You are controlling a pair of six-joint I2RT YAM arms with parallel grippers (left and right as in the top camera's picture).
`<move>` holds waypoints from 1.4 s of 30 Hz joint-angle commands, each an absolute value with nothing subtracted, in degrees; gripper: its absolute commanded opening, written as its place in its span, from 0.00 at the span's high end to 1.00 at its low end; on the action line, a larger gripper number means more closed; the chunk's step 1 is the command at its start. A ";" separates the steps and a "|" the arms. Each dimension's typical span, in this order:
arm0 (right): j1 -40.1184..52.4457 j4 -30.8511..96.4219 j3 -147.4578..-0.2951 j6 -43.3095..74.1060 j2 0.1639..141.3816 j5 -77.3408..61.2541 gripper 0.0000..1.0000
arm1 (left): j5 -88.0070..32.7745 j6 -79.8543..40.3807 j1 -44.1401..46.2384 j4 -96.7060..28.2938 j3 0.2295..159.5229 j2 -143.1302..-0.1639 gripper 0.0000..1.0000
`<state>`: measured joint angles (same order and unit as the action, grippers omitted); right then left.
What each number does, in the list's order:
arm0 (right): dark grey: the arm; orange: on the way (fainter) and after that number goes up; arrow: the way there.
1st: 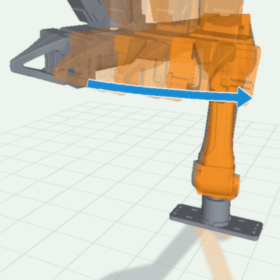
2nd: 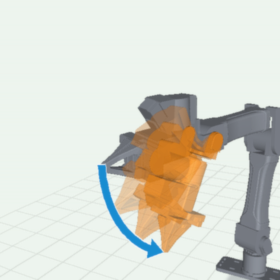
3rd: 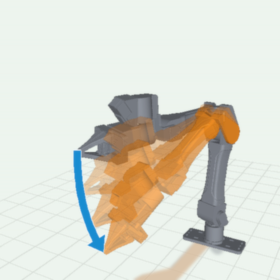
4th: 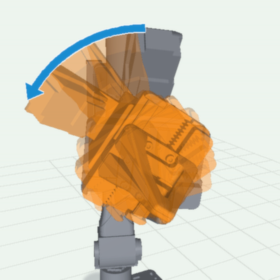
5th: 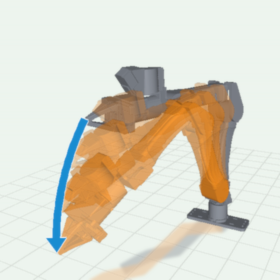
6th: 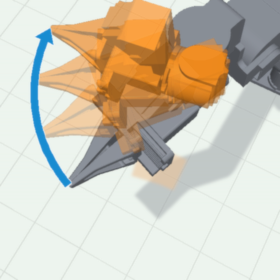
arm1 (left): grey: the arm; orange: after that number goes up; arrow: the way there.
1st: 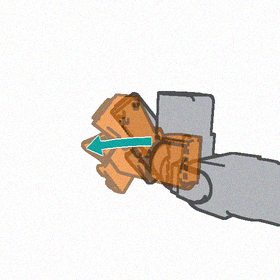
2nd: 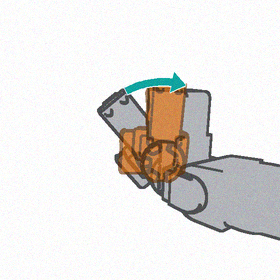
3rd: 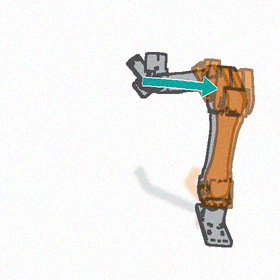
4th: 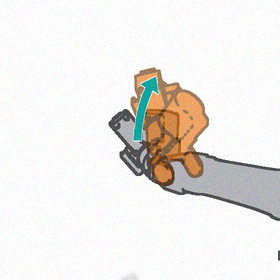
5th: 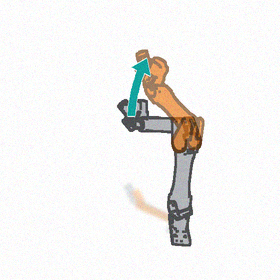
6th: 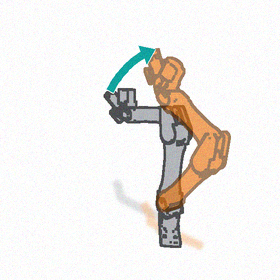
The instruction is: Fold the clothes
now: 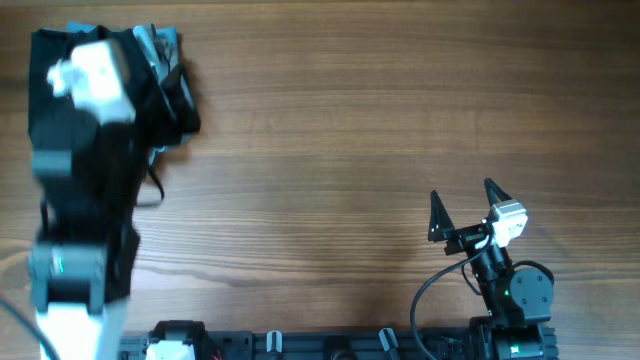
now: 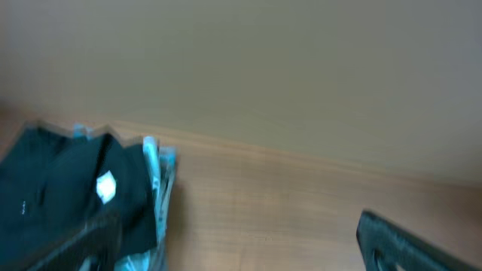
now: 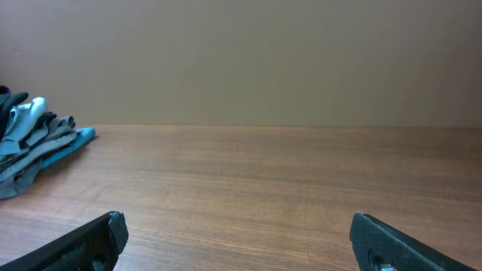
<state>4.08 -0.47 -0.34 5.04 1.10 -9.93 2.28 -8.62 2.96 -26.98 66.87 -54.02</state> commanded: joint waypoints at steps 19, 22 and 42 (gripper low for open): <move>4.05 -0.80 -0.30 4.56 0.27 -8.75 0.00 | 2.52 -8.99 1.65 -18.65 21.15 -0.58 0.00; 4.05 -0.80 -0.30 4.56 0.27 -8.75 0.00 | 2.42 -12.40 1.65 -17.63 15.92 -0.19 0.00; 4.05 -0.80 -0.30 4.54 0.27 -8.75 0.00 | 1.19 -20.12 1.74 -6.11 1.72 -0.19 0.00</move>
